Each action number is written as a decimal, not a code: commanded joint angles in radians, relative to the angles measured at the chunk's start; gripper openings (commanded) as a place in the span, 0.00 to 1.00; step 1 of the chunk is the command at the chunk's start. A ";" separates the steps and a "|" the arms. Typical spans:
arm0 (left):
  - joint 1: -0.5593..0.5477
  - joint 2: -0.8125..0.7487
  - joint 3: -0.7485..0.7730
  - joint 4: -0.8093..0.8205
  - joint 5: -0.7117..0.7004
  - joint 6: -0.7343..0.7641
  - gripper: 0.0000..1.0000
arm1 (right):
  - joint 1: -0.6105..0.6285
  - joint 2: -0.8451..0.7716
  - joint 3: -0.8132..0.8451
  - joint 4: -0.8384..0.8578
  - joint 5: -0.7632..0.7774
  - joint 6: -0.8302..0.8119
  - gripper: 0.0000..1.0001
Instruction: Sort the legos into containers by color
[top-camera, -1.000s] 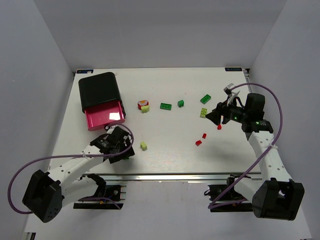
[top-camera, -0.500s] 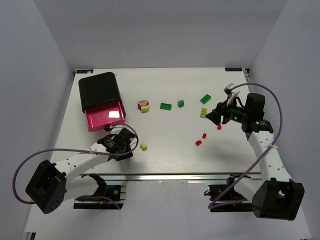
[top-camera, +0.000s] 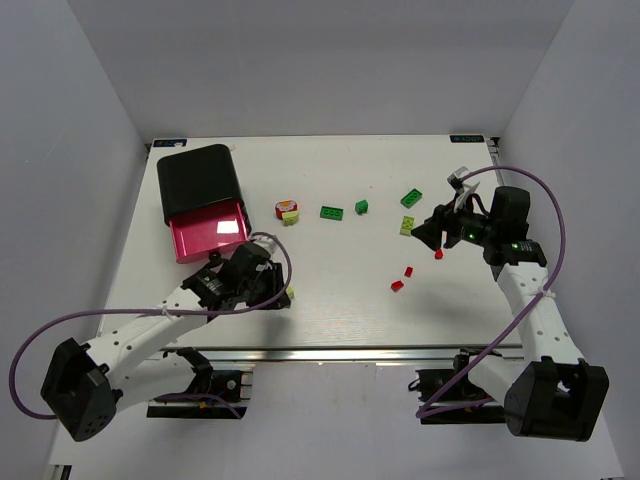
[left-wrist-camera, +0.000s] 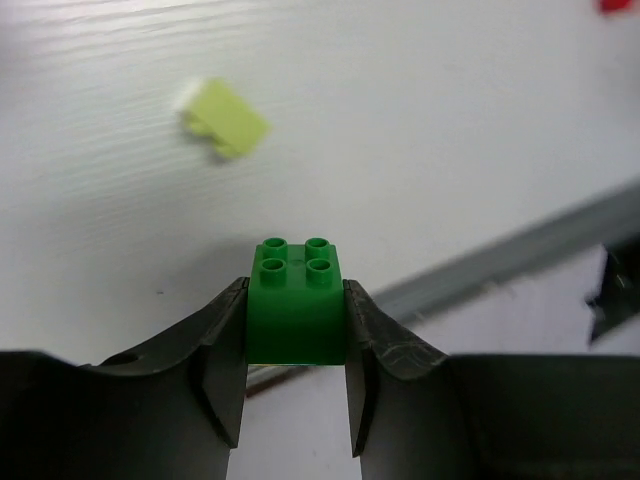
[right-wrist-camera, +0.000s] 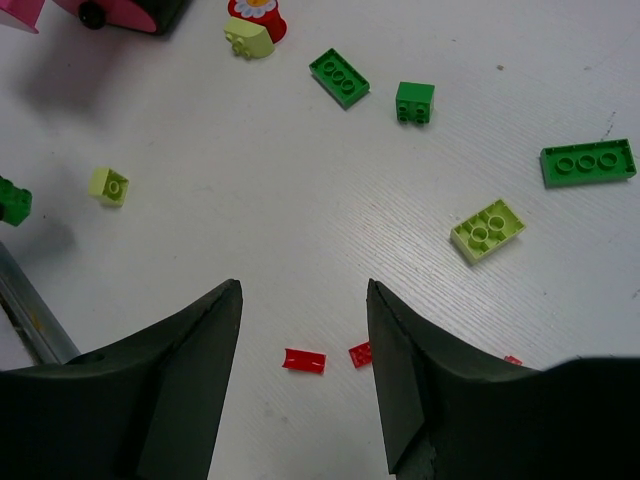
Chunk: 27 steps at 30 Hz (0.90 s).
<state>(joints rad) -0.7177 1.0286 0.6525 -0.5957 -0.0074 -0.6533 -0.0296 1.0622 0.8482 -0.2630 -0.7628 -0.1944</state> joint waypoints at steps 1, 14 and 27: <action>-0.006 -0.022 0.110 0.012 0.254 0.220 0.00 | 0.002 -0.024 0.017 0.004 -0.018 -0.016 0.59; 0.015 -0.068 0.479 -0.231 -0.488 0.107 0.00 | 0.000 -0.036 0.017 0.001 -0.024 -0.016 0.59; 0.101 0.157 0.707 -0.382 -0.859 0.027 0.00 | -0.001 -0.048 0.015 0.001 -0.036 -0.010 0.59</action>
<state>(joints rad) -0.6472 1.1732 1.3502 -0.9371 -0.7738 -0.6106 -0.0296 1.0363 0.8482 -0.2665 -0.7708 -0.1947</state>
